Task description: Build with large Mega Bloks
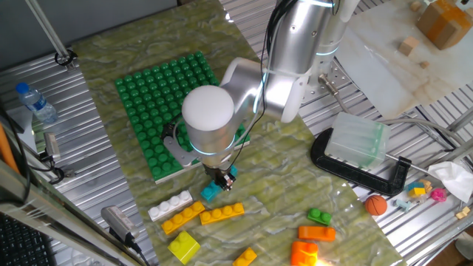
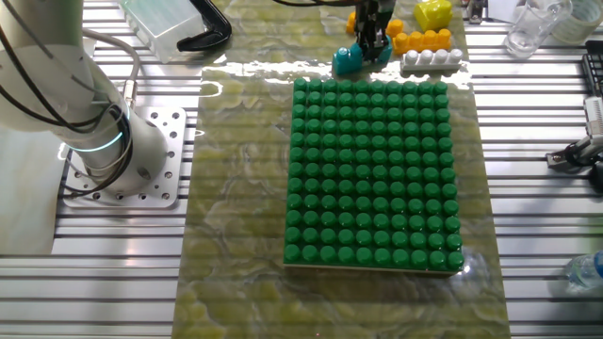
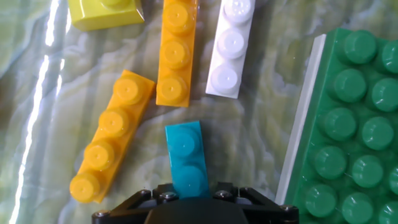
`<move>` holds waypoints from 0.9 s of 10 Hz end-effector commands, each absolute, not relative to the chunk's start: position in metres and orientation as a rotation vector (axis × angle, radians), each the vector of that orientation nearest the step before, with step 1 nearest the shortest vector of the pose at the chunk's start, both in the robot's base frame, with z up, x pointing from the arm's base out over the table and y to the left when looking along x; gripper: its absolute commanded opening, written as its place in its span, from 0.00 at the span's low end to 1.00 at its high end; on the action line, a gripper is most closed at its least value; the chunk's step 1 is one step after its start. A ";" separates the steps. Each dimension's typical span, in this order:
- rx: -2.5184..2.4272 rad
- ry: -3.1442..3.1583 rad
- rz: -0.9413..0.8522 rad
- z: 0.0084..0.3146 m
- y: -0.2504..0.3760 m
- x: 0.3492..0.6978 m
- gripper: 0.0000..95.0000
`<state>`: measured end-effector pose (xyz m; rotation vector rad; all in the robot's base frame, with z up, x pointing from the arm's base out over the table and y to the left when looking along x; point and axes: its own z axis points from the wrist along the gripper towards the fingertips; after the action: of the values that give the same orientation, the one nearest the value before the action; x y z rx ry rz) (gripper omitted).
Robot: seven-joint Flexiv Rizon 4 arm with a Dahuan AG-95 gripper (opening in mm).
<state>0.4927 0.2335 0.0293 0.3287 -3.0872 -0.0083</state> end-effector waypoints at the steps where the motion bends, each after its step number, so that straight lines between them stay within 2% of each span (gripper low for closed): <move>1: 0.331 -3.086 -0.010 0.030 0.233 0.491 0.20; 2: 0.333 -3.086 -0.010 0.029 0.233 0.491 0.20; 3: 0.336 -3.085 -0.010 0.029 0.232 0.490 0.00; 7: 0.328 -3.094 -0.001 0.036 0.233 0.489 0.00; 9: 0.303 -3.095 0.008 0.066 0.233 0.485 0.00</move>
<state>0.4846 0.2329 0.0434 0.3046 -3.0955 0.0071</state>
